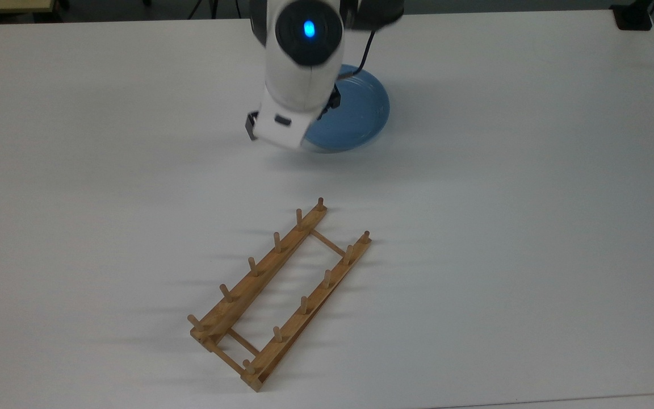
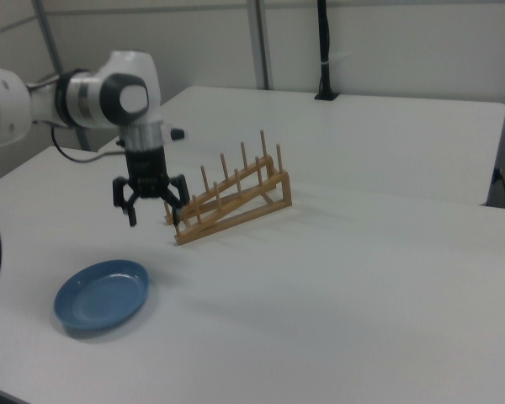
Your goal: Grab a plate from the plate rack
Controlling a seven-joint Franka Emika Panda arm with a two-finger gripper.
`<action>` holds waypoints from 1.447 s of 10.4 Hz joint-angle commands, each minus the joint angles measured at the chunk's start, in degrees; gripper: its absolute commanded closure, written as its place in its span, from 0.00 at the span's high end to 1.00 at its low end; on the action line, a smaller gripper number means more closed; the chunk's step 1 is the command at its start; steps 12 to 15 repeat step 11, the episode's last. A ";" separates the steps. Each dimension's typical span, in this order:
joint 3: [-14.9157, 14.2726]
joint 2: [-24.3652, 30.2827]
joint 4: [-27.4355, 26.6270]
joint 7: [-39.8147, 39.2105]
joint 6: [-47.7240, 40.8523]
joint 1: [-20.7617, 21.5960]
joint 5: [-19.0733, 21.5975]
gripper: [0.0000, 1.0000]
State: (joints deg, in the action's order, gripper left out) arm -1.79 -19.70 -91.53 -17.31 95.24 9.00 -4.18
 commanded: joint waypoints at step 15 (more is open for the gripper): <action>-0.59 22.68 -2.77 16.95 -3.65 -7.33 -0.22 1.00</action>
